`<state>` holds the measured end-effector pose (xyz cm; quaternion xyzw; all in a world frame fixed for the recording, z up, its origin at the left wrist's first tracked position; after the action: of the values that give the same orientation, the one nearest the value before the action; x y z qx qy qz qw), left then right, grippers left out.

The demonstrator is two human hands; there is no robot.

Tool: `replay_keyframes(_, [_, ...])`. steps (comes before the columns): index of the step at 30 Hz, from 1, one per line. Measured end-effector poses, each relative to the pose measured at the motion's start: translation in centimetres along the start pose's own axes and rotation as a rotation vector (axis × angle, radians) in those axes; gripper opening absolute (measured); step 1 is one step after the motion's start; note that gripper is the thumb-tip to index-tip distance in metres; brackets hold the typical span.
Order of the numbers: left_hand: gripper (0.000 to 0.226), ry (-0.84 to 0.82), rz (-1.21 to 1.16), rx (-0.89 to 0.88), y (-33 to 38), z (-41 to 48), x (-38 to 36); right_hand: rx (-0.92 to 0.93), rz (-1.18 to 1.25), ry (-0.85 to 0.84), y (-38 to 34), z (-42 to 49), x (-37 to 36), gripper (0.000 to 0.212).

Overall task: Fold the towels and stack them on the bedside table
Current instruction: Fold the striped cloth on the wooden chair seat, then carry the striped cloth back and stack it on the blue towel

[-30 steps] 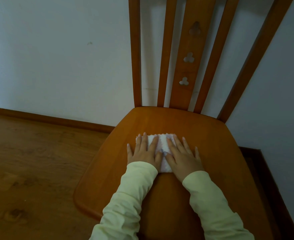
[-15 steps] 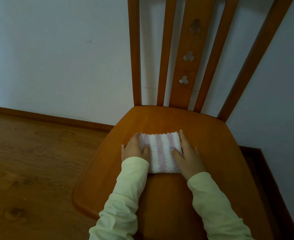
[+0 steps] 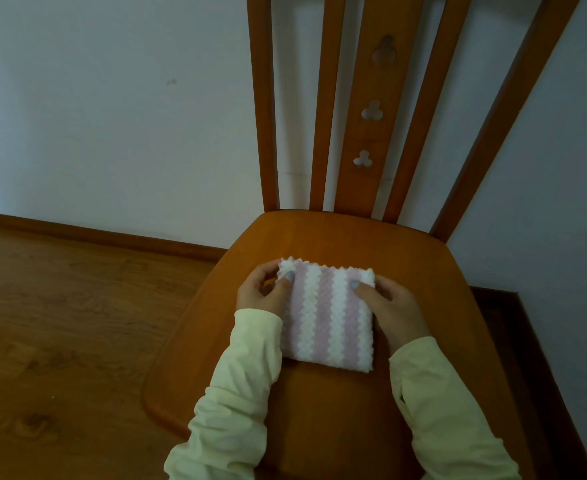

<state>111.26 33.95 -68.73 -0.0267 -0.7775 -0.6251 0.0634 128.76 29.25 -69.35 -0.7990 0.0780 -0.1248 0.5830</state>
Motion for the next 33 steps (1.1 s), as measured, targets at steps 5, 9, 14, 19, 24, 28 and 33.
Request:
replay_keyframes(5, [0.02, -0.04, -0.03, 0.051, 2.3, -1.0, 0.6, -0.078, 0.034, -0.008, -2.5, -1.1, 0.2, 0.012])
replay_keyframes(9, [0.021, -0.031, -0.037, 0.073, 6.2, -2.1, 1.6, -0.05, 0.018, 0.002, -6.5, -2.5, 0.5, 0.018])
replay_keyframes(14, [0.02, -0.024, -0.085, 0.112, 12.9, -3.9, 3.2, 0.019, 0.066, 0.003, -13.7, -5.3, 0.8, 0.015])
replay_keyframes(19, [0.033, -0.031, -0.116, 0.192, 20.7, -6.0, 4.7, 0.051, 0.103, 0.005, -22.1, -8.4, 1.3, 0.01])
replay_keyframes(24, [0.018, -0.126, -0.124, 0.245, 29.0, -8.8, 6.1, 0.09, 0.119, 0.039, -30.8, -11.3, 2.2, 0.009])
replay_keyframes(28, [0.019, -0.144, -0.116, 0.126, 35.6, -10.8, 7.9, 0.083, 0.196, 0.044, -36.5, -13.4, 2.8, 0.009])
replay_keyframes(33, [0.015, -0.129, -0.119, 0.033, 42.3, -12.6, 11.7, -0.148, 0.289, -0.034, -41.0, -15.2, 1.4, 0.01])
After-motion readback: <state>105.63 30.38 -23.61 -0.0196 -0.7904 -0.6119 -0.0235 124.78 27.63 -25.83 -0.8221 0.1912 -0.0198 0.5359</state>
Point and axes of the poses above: each hand's wrist, its own z-axis towards the middle knuckle, its own x-axis out of the back of the hand, y = z × x, the point moved 6 cm from there along z, towards the middle knuckle, and after that the axes turned 3 degrees about -y, right-handed, at the moved point
